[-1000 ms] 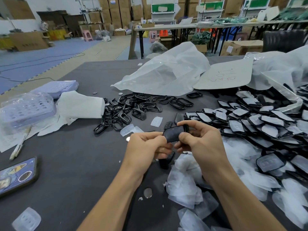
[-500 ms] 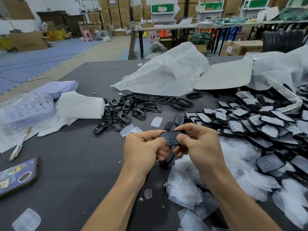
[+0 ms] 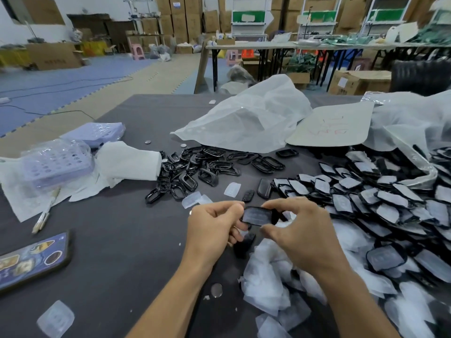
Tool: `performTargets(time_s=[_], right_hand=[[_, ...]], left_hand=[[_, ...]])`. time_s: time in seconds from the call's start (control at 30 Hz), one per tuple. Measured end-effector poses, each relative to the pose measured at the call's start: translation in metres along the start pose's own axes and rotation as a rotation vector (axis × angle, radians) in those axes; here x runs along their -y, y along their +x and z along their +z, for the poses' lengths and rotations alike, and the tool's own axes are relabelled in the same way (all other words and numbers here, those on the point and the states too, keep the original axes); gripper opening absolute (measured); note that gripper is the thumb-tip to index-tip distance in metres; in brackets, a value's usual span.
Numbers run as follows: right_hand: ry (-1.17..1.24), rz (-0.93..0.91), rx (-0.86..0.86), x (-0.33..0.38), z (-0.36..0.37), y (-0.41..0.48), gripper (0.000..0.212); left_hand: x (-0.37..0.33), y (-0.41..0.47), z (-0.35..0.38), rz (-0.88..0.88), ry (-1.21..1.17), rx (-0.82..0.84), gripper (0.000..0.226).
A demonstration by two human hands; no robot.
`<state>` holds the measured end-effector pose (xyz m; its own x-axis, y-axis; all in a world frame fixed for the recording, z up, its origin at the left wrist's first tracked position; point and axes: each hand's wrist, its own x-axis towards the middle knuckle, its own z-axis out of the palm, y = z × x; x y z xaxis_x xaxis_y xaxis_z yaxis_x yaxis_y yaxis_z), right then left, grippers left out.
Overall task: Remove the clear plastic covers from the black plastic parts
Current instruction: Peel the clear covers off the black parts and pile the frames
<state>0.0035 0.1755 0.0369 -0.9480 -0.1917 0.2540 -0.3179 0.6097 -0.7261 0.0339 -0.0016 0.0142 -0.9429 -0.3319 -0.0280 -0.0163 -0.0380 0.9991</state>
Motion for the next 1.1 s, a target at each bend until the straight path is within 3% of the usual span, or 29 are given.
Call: performTargets(time_s=[0.07, 0.13, 0.2, 0.27, 0.37, 0.43, 0.5, 0.63, 0.77, 0.83, 0.93, 1.03, 1.1], right_hand=[[0.009, 0.073, -0.142, -0.006, -0.021, 0.01, 0.045], [-0.077, 0.196, -0.313, -0.014, -0.045, 0.022, 0.072], [-0.212, 0.263, -0.371, -0.015, -0.058, 0.027, 0.098], [-0.24, 0.202, -0.362, -0.005, -0.051, 0.031, 0.098], [-0.224, 0.042, -0.205, 0.016, -0.014, 0.042, 0.068], [-0.269, 0.024, -0.013, 0.025, 0.015, 0.056, 0.052], [-0.357, 0.029, 0.17, 0.026, 0.039, 0.07, 0.051], [-0.469, -0.03, 0.351, 0.016, 0.07, 0.083, 0.049], [-0.516, -0.083, 0.301, 0.01, 0.079, 0.085, 0.008], [-0.54, -0.094, 0.263, 0.014, 0.083, 0.086, 0.016], [-0.499, -0.083, 0.222, 0.021, 0.085, 0.086, 0.016], [-0.415, -0.067, 0.232, 0.025, 0.082, 0.083, 0.013], [-0.418, -0.077, 0.216, 0.025, 0.08, 0.082, 0.023]], left_hand=[[0.0, 0.008, -0.011, 0.032, 0.018, -0.122, 0.016], [-0.001, 0.02, -0.028, 0.056, 0.127, -0.284, 0.021], [-0.002, 0.033, -0.044, 0.086, 0.361, -0.397, 0.022], [-0.004, 0.051, -0.055, 0.139, 0.636, -0.409, 0.036], [-0.004, 0.083, -0.064, 0.154, 0.896, -0.188, 0.064], [-0.005, 0.099, -0.07, 0.143, 1.107, -0.065, 0.059], [-0.006, 0.109, -0.074, 0.171, 1.338, -0.005, 0.046], [-0.013, 0.117, -0.079, 0.284, 1.548, -0.071, 0.034], [-0.008, 0.12, -0.085, 0.334, 1.444, -0.141, 0.035], [-0.007, 0.116, -0.085, 0.352, 1.357, -0.185, 0.03], [-0.014, 0.099, -0.083, 0.334, 1.134, -0.387, 0.025], [-0.024, 0.074, -0.075, 0.174, 0.7, -0.537, 0.012], [-0.027, 0.059, -0.063, 0.048, 0.166, -0.513, 0.016]])
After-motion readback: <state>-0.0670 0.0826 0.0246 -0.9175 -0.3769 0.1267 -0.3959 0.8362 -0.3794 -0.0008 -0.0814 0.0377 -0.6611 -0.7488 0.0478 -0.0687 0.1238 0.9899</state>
